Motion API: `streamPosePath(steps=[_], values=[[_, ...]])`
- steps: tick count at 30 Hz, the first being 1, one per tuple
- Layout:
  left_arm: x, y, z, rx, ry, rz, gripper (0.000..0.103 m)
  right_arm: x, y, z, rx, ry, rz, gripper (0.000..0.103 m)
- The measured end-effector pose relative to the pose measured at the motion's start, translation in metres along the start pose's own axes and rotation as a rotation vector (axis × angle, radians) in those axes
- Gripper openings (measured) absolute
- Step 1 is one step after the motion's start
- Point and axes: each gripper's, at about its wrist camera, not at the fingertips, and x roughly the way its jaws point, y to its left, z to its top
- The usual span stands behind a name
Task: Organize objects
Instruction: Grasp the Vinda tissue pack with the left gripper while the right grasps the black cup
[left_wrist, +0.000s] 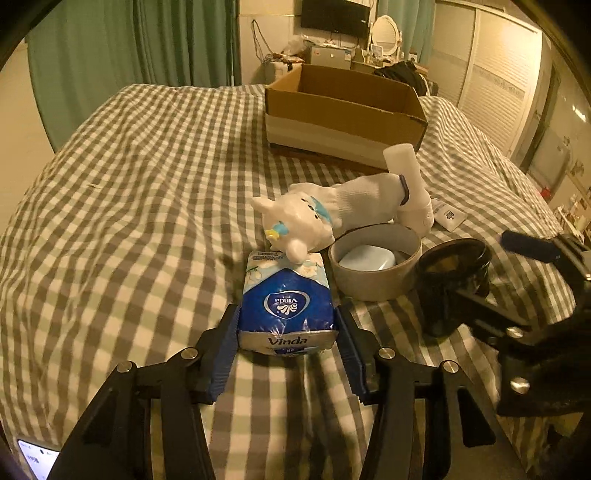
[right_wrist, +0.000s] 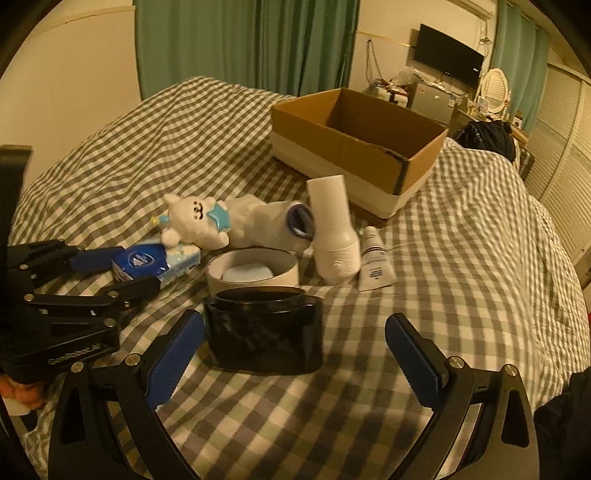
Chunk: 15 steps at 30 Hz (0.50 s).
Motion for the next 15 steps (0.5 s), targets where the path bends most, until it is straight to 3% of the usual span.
streamPosePath(steps=[5,8,15], values=[[-0.004,-0.002,0.001,0.003,-0.005,0.006,0.052,0.013,0.006,0.001,-0.006,0.046,0.02,0.085],[-0.006,-0.005,0.001,0.007,-0.008,0.004,0.052,0.015,0.009,0.0,-0.016,0.052,0.034,0.071],[-0.019,-0.013,0.002,0.02,-0.028,-0.003,0.052,0.008,0.007,-0.001,-0.003,0.023,0.036,0.063]])
